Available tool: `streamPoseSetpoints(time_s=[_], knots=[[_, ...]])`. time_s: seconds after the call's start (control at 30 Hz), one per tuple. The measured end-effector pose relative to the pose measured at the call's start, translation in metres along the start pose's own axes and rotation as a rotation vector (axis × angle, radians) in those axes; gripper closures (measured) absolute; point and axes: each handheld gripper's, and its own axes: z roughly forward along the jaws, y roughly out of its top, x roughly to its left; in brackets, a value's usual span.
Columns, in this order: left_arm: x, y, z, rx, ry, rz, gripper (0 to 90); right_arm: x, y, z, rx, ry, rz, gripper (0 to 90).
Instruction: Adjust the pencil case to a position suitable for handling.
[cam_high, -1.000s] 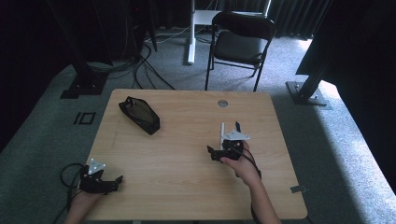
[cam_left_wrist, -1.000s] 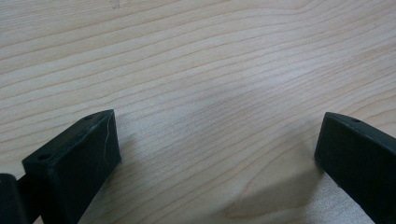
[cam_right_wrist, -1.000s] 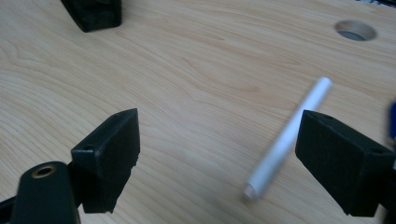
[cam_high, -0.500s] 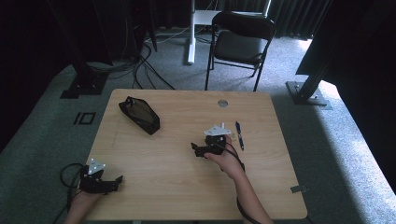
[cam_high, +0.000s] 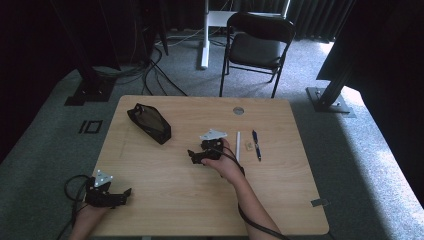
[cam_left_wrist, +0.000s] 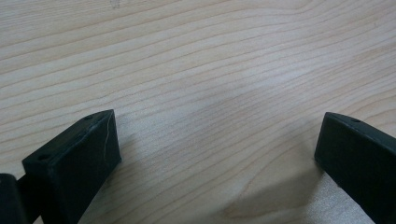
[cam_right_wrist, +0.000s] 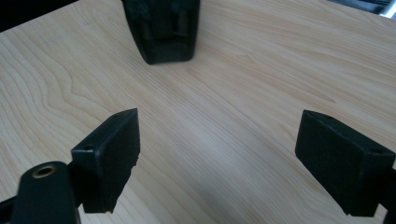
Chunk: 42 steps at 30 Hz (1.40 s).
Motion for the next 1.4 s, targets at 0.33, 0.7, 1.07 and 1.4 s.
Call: streamPoseSetpoints(time_s=[0.33,0.7,1.07,1.4], knots=[[0.000,0.000,0.000,-0.001,0.000,0.000,0.4,0.017,0.017,0.024,-0.007,0.042,-0.010,14.3],[0.000,0.000,0.000,-0.002,0.000,-0.002,0.4,0.037,0.039,0.048,-0.027,0.072,-0.039,20.2],[0.000,0.000,0.000,-0.001,0.000,-0.001,0.4,0.040,0.057,0.072,-0.055,0.057,-0.036,33.2],[0.000,0.000,0.000,0.001,0.000,0.002,0.4,0.040,0.065,0.090,-0.040,0.034,-0.025,45.3]])
